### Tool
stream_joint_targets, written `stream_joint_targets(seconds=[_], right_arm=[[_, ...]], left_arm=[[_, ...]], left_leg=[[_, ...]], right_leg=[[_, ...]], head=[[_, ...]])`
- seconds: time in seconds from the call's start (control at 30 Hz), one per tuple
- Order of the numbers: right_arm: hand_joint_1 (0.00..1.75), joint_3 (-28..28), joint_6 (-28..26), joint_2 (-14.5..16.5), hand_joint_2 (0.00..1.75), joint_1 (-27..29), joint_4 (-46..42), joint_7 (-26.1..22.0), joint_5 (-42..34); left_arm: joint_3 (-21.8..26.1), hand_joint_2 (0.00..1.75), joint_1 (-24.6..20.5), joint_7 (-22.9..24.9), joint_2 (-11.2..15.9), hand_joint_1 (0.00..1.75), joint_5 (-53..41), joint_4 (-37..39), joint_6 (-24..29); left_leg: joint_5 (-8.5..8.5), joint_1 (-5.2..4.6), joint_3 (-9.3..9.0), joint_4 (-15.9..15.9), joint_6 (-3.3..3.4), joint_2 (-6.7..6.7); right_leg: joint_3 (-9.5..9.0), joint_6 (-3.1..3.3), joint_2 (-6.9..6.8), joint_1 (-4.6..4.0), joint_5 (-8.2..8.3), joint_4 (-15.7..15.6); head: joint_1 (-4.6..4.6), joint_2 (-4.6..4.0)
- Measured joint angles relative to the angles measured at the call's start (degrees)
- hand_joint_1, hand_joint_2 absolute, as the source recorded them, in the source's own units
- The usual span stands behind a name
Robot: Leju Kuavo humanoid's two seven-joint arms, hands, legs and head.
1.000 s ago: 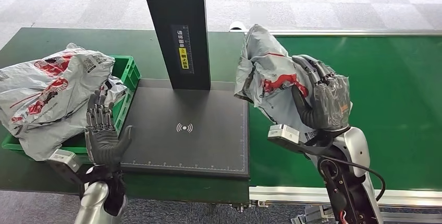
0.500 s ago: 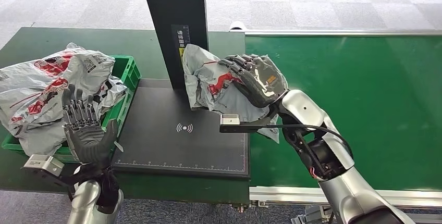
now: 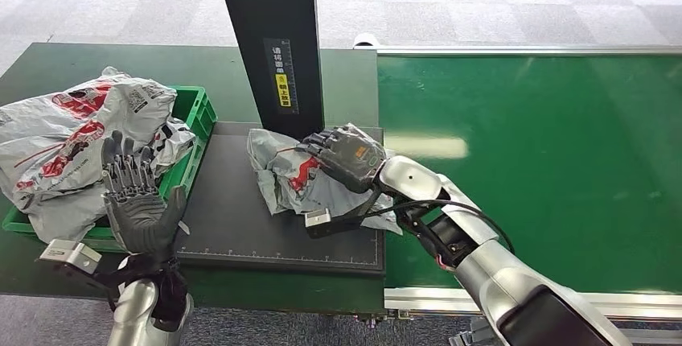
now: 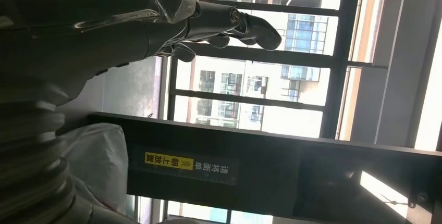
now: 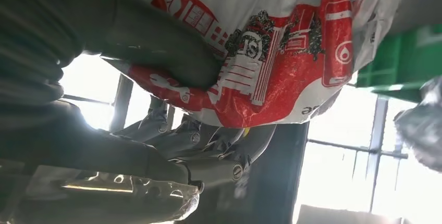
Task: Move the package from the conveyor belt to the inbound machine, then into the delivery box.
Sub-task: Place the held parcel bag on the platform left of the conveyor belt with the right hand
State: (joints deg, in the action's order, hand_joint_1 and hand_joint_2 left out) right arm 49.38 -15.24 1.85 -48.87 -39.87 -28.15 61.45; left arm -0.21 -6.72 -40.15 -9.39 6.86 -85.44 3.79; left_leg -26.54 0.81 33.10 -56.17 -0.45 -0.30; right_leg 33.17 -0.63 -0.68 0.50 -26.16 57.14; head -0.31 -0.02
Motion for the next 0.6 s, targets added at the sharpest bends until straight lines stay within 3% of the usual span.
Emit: stream_joint_targets(seconds=[0.4,0.6], right_arm=[[1.75,4.2,-0.2,7.6,1.75,-3.5,13.9,0.4,-2.2],[1.75,4.3,-2.5,9.5,1.75,-4.5,17.1,2.1,-3.0]], left_arm=[[-1.8,1.75,-2.6,0.0,-0.4,0.0,3.1,3.7,-2.7],[-2.0,1.75,-3.5,0.0,-0.5,0.0,3.0,5.2,-3.1]], left_leg=[[0.0,-0.01,-0.07,0.0,0.0,0.17],[0.0,0.0,-0.08,0.0,0.0,0.3]], right_leg=[[0.0,0.03,0.13,0.0,0.02,0.0],[0.01,0.03,0.2,0.0,0.02,0.0]], head=[[0.01,0.01],[0.01,0.01]])
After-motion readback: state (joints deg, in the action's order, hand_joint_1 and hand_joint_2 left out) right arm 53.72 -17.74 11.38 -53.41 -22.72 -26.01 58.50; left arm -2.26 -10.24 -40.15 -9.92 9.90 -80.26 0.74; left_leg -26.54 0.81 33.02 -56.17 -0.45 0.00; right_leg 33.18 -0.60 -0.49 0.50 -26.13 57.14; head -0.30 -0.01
